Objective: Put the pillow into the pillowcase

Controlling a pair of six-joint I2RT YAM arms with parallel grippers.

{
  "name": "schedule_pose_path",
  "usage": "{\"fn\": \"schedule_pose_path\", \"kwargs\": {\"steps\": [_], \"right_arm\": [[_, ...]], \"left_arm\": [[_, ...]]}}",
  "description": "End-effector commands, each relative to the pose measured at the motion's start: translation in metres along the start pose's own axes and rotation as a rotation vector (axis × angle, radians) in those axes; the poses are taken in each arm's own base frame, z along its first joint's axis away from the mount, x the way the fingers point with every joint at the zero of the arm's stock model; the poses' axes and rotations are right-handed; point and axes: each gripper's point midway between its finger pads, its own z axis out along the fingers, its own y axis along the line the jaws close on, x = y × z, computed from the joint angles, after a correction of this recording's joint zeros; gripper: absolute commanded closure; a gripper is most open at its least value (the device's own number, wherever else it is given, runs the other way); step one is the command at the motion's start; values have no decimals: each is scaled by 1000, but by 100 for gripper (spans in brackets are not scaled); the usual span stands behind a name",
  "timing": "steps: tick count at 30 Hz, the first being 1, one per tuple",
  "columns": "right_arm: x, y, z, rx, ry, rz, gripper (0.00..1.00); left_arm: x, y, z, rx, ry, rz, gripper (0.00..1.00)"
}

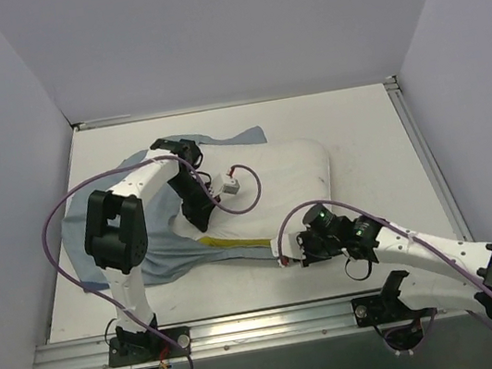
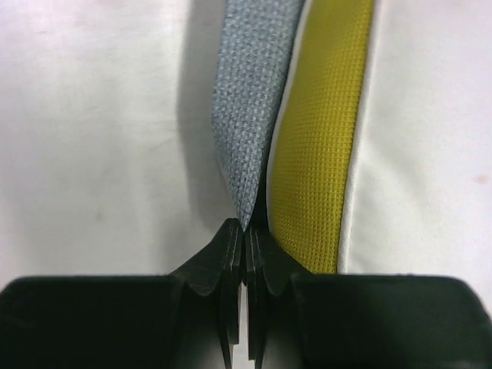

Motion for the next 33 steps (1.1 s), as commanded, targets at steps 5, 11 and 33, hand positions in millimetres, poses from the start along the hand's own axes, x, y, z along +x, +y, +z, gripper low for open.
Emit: {"fn": "schedule_pose_path", "kwargs": {"steps": [5, 11, 33], "right_arm": [[34, 46, -34, -136, 155, 142, 72], [16, -5, -89, 55, -70, 390, 45], [-114, -202, -25, -172, -383, 1204, 27]], "left_arm": [[-2, -38, -25, 37, -27, 110, 51], [-52, -64, -69, 20, -251, 81, 36], [-22, 102, -139, -1008, -124, -518, 23]]}}
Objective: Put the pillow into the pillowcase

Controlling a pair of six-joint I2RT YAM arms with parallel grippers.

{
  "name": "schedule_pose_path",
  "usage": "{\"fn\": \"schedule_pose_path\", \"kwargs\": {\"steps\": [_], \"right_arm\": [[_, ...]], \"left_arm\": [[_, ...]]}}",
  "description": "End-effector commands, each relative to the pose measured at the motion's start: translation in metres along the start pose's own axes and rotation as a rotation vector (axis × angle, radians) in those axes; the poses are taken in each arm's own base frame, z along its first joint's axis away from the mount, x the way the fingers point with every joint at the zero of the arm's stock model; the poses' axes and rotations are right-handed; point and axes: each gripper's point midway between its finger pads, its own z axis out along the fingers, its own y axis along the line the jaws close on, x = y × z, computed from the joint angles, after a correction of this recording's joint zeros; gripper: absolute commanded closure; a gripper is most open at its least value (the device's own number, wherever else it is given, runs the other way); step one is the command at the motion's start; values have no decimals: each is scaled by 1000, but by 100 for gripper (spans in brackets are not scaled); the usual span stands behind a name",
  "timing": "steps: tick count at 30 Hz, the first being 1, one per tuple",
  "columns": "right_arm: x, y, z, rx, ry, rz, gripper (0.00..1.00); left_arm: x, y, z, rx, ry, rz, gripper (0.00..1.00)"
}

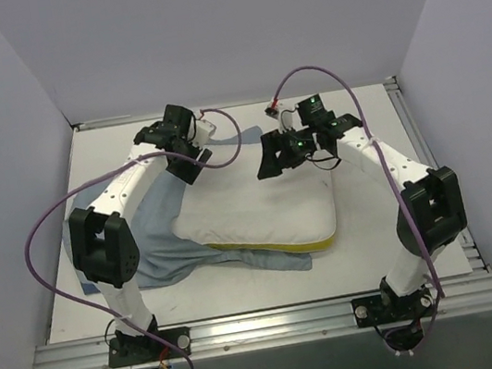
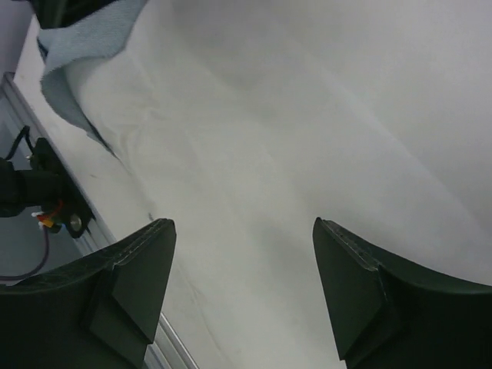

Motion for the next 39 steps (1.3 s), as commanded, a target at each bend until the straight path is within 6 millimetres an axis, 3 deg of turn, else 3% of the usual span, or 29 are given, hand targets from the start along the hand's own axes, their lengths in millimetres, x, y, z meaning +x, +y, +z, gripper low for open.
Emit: {"fn": "schedule_pose_path", "kwargs": {"steps": [1, 6, 8, 11, 15, 16, 18, 20, 21, 26, 30, 32, 35, 39], "right_arm": [[-24, 47, 15, -130, -53, 59, 27], [-24, 66, 50, -244, -48, 198, 29], [-20, 58, 67, -251, -40, 251, 34], [3, 38, 92, -216, 22, 333, 43], [42, 16, 114, -161, 101, 431, 53], [47, 13, 117, -154, 111, 442, 56], [58, 8, 124, -143, 131, 460, 59], [62, 6, 130, -146, 136, 492, 60], [62, 6, 132, -150, 138, 498, 61], [57, 7, 138, -164, 134, 521, 62], [55, 11, 138, -183, 131, 546, 62], [51, 12, 137, -196, 116, 548, 62], [49, 14, 133, -210, 106, 564, 62], [42, 8, 107, -242, 77, 564, 61]], "left_arm": [[19, 20, -1, -162, 64, -44, 23], [48, 11, 1, -144, 133, -44, 23], [55, 7, 6, -129, 149, -46, 24], [60, 9, 13, -132, 172, -47, 31], [48, 22, 10, -141, 139, -62, 53], [41, 18, 8, -108, 111, -56, 68], [29, 10, 0, -65, 66, -33, 84], [13, -16, -8, 35, 18, 28, 100], [6, -28, -12, 79, -3, 51, 100], [-40, -141, -46, 417, -128, 167, 100], [-64, -194, -67, 655, -184, 122, 100], [-67, -205, -67, 728, -184, 110, 100], [-62, -203, -54, 731, -153, 90, 100], [-33, -154, -22, 645, -80, 0, 100]]}}
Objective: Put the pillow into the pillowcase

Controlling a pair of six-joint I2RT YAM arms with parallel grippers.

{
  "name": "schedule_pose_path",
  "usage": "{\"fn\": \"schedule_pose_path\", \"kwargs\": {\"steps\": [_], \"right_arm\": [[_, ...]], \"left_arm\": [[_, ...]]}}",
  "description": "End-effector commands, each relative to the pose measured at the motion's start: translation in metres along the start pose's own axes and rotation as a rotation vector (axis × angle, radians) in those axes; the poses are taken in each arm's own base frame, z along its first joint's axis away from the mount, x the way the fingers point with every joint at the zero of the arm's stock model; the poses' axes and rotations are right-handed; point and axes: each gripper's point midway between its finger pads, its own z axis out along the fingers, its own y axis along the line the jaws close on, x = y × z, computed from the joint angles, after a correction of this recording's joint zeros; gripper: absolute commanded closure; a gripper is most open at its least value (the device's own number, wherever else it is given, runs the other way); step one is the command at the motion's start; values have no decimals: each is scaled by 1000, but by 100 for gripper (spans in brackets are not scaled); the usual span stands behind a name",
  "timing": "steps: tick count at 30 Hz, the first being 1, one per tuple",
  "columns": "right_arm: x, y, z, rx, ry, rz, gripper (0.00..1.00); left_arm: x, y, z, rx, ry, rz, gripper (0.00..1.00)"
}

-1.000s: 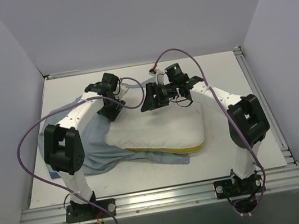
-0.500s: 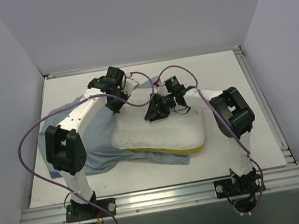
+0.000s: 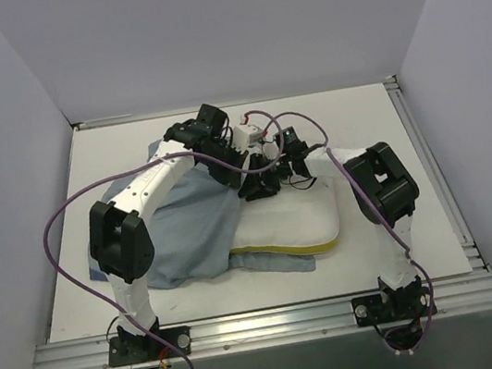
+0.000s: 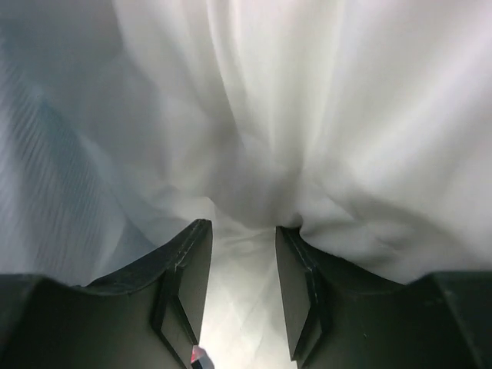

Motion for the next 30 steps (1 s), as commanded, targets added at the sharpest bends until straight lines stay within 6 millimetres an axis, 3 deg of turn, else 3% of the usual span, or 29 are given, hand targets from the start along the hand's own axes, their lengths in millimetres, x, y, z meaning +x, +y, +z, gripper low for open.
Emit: {"fn": "schedule_pose_path", "kwargs": {"steps": [1, 3, 4, 5, 7, 9, 11, 14, 16, 18, 20, 21, 22, 24, 28, 30], "right_arm": [[-9, 17, -35, -53, -43, -51, 60], [-12, 17, -61, -46, -44, -78, 59], [-21, 30, -76, -53, -71, -201, 58], [-16, 28, -87, -18, -51, -207, 55], [-37, 28, -108, 57, -109, -295, 50], [-53, 19, -115, 129, -150, -333, 46], [-67, -6, -112, 243, -167, -365, 45], [-61, -46, -93, 325, -101, -322, 45], [-41, -70, -76, 345, -12, -268, 48], [-9, -80, -63, 312, 78, -205, 52], [18, -77, -53, 271, 143, -180, 60], [43, -74, -50, 229, 195, -137, 61], [50, -65, -49, 201, 200, -148, 64], [79, -43, -46, 124, 247, -116, 64], [94, 2, -50, -24, 256, -117, 62], [85, 18, -61, -82, 230, -117, 58]], "left_arm": [[22, 25, -4, 34, 6, -101, 100], [40, 43, -11, -10, 29, -63, 100], [61, 49, -7, -17, 73, -65, 100], [72, 54, -10, -43, 97, -39, 100], [98, 57, -7, -31, 151, 8, 99], [103, 56, -9, -18, 150, 41, 94], [100, 56, -8, -10, 134, 54, 92], [85, 55, -11, 4, 89, 72, 90], [77, 52, -14, 20, 62, 78, 89], [65, 52, -20, 24, 21, 73, 82], [53, 56, -26, 10, -21, 54, 74], [41, 58, -33, -5, -54, 25, 68], [32, 62, -36, -21, -83, 17, 56], [18, 69, -43, -73, -118, -18, 45], [8, 80, -39, -148, -117, -24, 37], [15, 90, -33, -201, -78, -25, 35]]}}
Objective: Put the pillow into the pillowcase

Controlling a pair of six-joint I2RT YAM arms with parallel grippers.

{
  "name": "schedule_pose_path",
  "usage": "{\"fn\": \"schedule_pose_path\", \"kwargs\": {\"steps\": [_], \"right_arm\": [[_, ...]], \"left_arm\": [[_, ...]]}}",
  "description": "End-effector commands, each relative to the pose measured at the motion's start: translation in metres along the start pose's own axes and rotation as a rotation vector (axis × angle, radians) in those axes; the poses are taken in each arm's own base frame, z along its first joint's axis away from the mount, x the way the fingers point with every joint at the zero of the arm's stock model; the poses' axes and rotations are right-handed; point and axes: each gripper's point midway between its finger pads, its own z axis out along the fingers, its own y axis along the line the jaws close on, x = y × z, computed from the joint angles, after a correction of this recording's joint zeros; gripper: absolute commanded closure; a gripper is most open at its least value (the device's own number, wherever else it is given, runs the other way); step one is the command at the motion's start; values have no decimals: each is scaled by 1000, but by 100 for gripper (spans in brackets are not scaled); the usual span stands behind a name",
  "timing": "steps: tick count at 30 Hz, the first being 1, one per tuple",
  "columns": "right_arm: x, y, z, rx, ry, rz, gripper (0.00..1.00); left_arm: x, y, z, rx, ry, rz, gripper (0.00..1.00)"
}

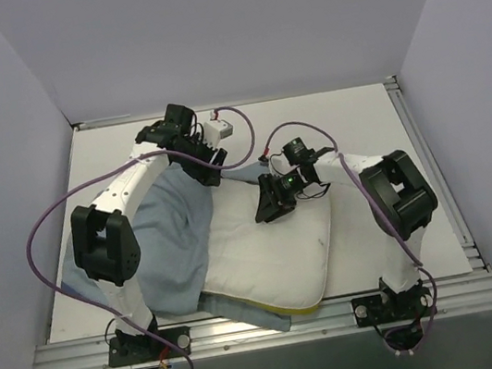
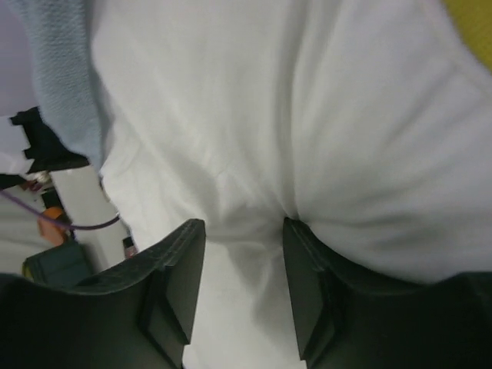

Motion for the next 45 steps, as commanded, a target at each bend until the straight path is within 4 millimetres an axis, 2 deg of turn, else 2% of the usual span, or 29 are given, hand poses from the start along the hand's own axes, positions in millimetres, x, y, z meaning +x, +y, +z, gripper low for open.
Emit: {"fn": "schedule_pose_path", "kwargs": {"steps": [1, 2, 4, 5, 6, 7, 8, 9, 10, 11, 12, 14, 15, 16, 17, 18, 19, 20, 22, 25, 26, 27, 29, 30, 34, 37, 41, 44, 45], "right_arm": [[-1, 50, -31, -168, -6, 30, 53], [-11, 56, -42, -192, -35, 33, 50], [-43, 43, -73, -173, -148, 51, 44], [-68, 40, -88, -134, -216, 15, 42], [-82, 31, -98, -100, -260, 1, 41], [-92, 12, -107, -50, -278, 38, 39], [-111, 6, -118, 8, -316, -24, 39], [-118, -1, -121, 44, -320, -28, 39], [-116, -16, -115, 84, -286, 3, 39], [-120, -22, -113, 107, -285, -4, 39], [-129, -30, -114, 154, -298, -29, 39], [-135, -48, -103, 201, -277, -21, 38], [-146, -54, -105, 245, -291, -62, 38], [-147, -66, -96, 269, -263, -52, 37], [-150, -71, -91, 286, -249, -65, 36], [-153, -75, -88, 302, -241, -76, 34], [-160, -84, -84, 334, -225, -96, 32], [-162, -82, -77, 341, -208, -116, 30], [-167, -86, -66, 358, -189, -142, 19], [-171, -83, -51, 382, -160, -190, 18], [-170, -86, -48, 402, -146, -213, 17], [-166, -83, -40, 405, -124, -231, 17], [-159, -87, -31, 424, -88, -242, 16], [-157, -89, -28, 439, -74, -254, 16], [-140, -102, -10, 457, 3, -232, 19], [-137, -113, -7, 461, 30, -173, 27], [-131, -127, -7, 435, 50, -80, 33], [-124, -129, -5, 410, 73, -61, 51], [-121, -131, -4, 409, 83, -51, 64]], "left_arm": [[-15, 13, -2, -109, -18, 5, 33], [-8, 21, 1, -151, 12, 1, 33], [-1, 28, 4, -186, 40, -10, 32], [5, 30, 5, -203, 60, -17, 33], [9, 36, 4, -240, 75, -26, 34], [10, 41, 4, -275, 80, -32, 34], [14, 42, 4, -290, 89, -41, 35], [16, 46, 2, -317, 96, -46, 35], [17, 47, 3, -324, 97, -46, 35], [19, 46, 7, -318, 104, -41, 36], [20, 42, 11, -298, 108, -29, 47], [18, 22, 22, -202, 106, -2, 69], [12, 4, 25, -123, 94, 53, 80], [10, -34, 28, 59, 75, 73, 83], [8, -52, 23, 134, 61, 144, 87], [8, -78, 24, 207, 67, 204, 90], [12, -91, 22, 244, 73, 231, 94], [12, -98, 18, 252, 66, 275, 94], [16, -101, 17, 256, 71, 285, 86], [11, -90, 8, 228, 47, 273, 60], [8, -91, 4, 236, 28, 281, 45], [3, -90, 0, 237, 10, 292, 40], [-10, -94, -8, 239, -36, 357, 26], [-13, -96, -9, 248, -48, 380, 22], [-27, -105, -6, 277, -85, 529, 15], [-29, -101, 9, 293, -79, 620, 14], [-27, -89, 42, 322, -50, 709, 13], [-25, -92, 60, 365, -53, 806, 12], [-25, -93, 64, 372, -53, 824, 11]]}}
